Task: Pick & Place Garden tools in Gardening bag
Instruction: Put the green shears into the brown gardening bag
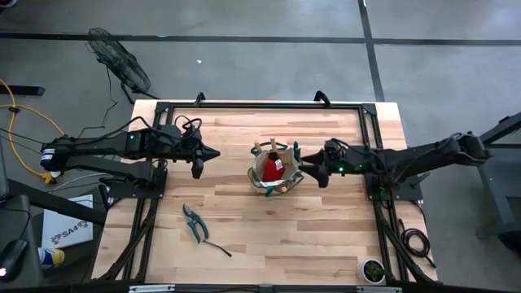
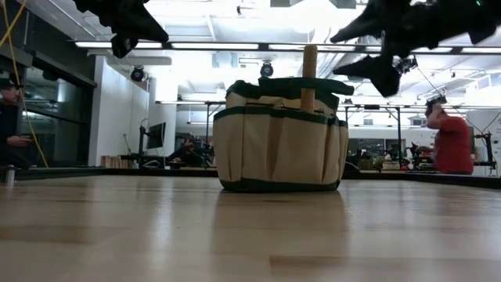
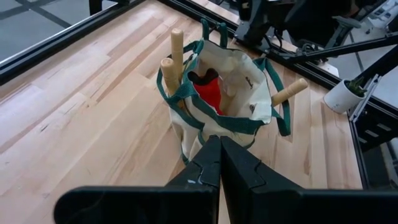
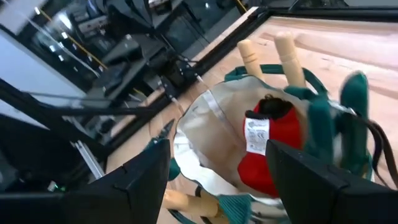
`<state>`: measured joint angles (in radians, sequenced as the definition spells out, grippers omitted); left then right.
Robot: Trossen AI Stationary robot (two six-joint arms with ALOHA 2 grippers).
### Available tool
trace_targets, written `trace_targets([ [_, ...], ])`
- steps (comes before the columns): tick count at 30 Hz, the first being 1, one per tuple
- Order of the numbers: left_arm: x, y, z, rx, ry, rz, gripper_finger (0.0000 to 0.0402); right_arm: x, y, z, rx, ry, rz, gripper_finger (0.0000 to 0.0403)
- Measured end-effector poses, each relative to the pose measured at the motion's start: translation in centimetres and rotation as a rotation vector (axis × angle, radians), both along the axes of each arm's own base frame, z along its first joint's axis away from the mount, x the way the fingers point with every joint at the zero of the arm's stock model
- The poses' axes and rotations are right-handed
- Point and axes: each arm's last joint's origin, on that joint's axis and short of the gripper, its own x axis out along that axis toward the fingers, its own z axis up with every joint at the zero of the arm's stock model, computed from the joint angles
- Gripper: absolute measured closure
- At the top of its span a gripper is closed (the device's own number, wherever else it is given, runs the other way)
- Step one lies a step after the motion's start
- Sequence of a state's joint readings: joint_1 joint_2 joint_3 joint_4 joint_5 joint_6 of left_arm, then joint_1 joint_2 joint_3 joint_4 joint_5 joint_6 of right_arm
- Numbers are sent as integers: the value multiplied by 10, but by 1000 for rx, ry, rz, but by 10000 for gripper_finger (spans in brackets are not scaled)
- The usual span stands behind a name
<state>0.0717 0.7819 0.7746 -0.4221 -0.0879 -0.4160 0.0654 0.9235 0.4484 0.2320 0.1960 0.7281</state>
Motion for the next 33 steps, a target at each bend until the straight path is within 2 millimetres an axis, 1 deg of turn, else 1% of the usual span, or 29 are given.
trace_targets([
  [7, 0, 0, 0, 0, 0, 1, 402, -24, -2, -26, 44, -118, -19, 147],
  [14, 0, 0, 0, -1, 0, 1, 402, -46, -3, -32, 42, -208, -19, 147],
  [21, 0, 0, 0, -6, -1, 6, 402, -62, -4, -37, 27, -270, -14, 147],
  [33, 0, 0, 0, -6, -1, 6, 402, -76, -5, -56, 62, -293, -15, 147],
])
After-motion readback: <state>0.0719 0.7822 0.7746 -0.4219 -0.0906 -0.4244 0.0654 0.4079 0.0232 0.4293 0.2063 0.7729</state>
